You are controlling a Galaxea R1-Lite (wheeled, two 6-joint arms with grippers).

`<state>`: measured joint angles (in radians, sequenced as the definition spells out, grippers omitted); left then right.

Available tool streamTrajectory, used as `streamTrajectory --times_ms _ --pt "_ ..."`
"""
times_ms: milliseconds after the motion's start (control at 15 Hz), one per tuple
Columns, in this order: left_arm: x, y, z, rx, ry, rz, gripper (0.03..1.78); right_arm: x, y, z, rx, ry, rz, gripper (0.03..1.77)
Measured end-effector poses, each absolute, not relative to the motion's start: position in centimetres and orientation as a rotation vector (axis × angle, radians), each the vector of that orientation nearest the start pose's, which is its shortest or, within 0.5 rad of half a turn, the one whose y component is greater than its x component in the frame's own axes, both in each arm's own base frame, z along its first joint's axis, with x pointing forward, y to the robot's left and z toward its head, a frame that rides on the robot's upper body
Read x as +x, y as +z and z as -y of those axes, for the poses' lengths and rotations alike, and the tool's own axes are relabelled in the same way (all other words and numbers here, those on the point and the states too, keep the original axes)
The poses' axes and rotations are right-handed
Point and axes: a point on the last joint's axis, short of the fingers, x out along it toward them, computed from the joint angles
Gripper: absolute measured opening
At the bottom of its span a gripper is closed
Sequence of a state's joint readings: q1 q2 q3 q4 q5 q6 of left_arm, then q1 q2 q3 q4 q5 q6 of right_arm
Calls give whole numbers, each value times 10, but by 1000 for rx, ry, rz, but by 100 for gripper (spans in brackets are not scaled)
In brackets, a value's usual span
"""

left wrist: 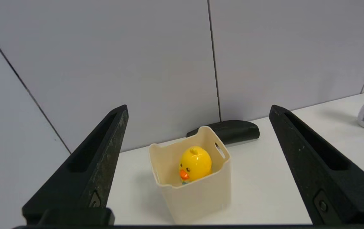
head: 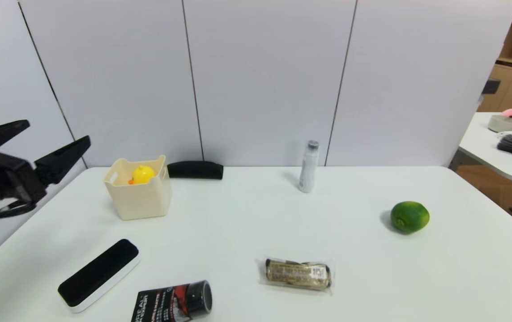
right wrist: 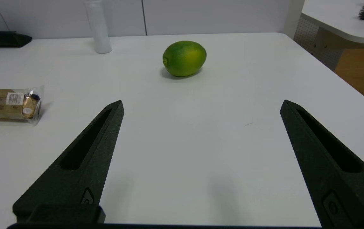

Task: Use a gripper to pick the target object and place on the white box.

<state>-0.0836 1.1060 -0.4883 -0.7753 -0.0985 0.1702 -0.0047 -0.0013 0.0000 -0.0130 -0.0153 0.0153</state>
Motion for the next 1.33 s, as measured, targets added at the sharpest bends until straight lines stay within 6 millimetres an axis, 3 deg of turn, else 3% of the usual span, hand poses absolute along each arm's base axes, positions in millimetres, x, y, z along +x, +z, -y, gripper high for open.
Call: streamTrajectory --times_ms 267,600,800,1333 --pt "75 222 10 190 -182 183 164 -23 77 0 15 -20 14 170" --pt "12 165 3 195 -197 108 167 -23 77 0 15 -20 15 170" --pt "2 144 2 198 -200 96 167 -23 77 0 15 -20 15 170" --pt "-2 127 2 293 -130 87 169 -23 77 0 15 -19 14 170"
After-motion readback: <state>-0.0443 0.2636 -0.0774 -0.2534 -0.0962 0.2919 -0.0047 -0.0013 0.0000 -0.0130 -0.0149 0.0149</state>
